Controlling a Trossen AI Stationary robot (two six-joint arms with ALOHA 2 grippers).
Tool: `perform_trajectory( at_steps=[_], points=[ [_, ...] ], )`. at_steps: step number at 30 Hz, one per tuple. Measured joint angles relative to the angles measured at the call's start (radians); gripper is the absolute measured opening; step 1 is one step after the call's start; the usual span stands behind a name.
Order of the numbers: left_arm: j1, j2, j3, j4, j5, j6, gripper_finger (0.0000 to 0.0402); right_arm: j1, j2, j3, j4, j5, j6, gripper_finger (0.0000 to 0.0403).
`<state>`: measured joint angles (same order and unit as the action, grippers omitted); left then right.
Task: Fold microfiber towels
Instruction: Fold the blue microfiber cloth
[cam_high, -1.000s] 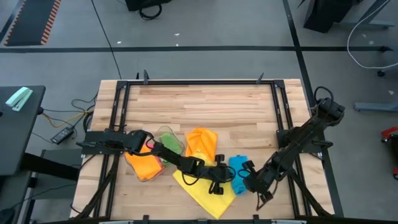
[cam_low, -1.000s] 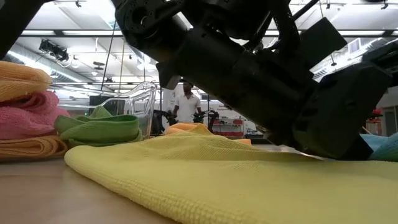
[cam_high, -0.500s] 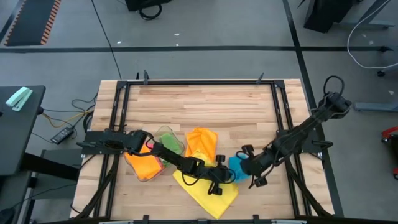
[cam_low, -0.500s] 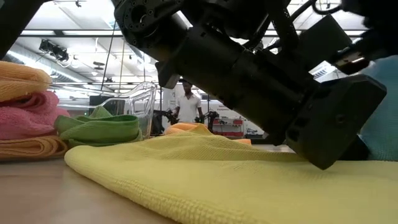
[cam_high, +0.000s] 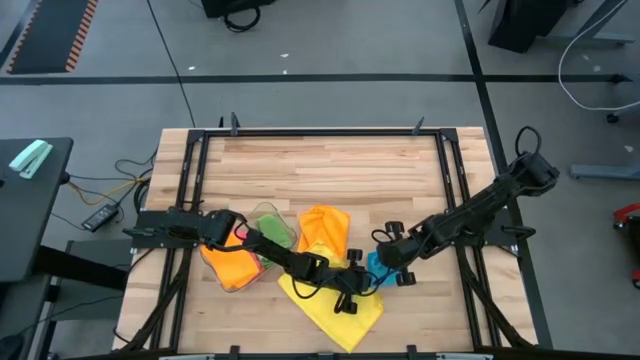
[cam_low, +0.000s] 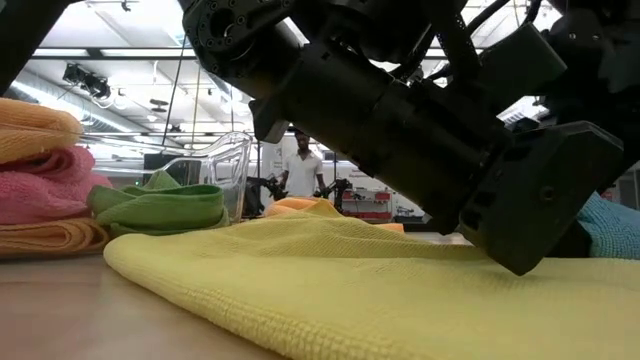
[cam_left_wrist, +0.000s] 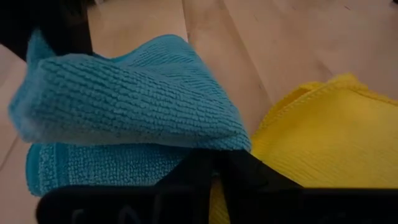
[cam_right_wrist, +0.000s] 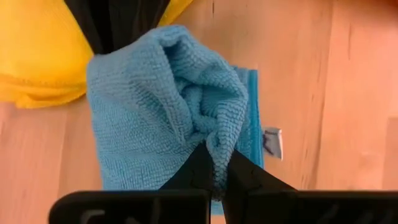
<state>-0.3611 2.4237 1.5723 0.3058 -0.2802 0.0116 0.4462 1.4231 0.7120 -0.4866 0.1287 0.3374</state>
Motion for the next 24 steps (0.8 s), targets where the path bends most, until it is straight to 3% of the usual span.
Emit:
perform_trajectory(
  at_steps=[9,13,18,24],
  points=[
    [0.000,0.001,0.000,-0.001,0.001,-0.002,0.0029,0.001,0.079,0.000,0.027,0.023,-0.020,0.0029],
    [-0.002,-0.006,-0.001,-0.013,0.003,-0.007,0.0037,0.000,0.118,0.003,0.032,0.033,-0.007,0.0073],
    [-0.003,-0.064,-0.004,-0.144,0.013,0.008,0.0042,0.000,0.105,0.000,0.026,0.044,0.034,0.0137],
    [-0.011,-0.110,-0.005,-0.217,0.015,0.012,0.0032,-0.001,0.101,-0.001,0.020,0.054,0.065,0.0176]
  ],
)
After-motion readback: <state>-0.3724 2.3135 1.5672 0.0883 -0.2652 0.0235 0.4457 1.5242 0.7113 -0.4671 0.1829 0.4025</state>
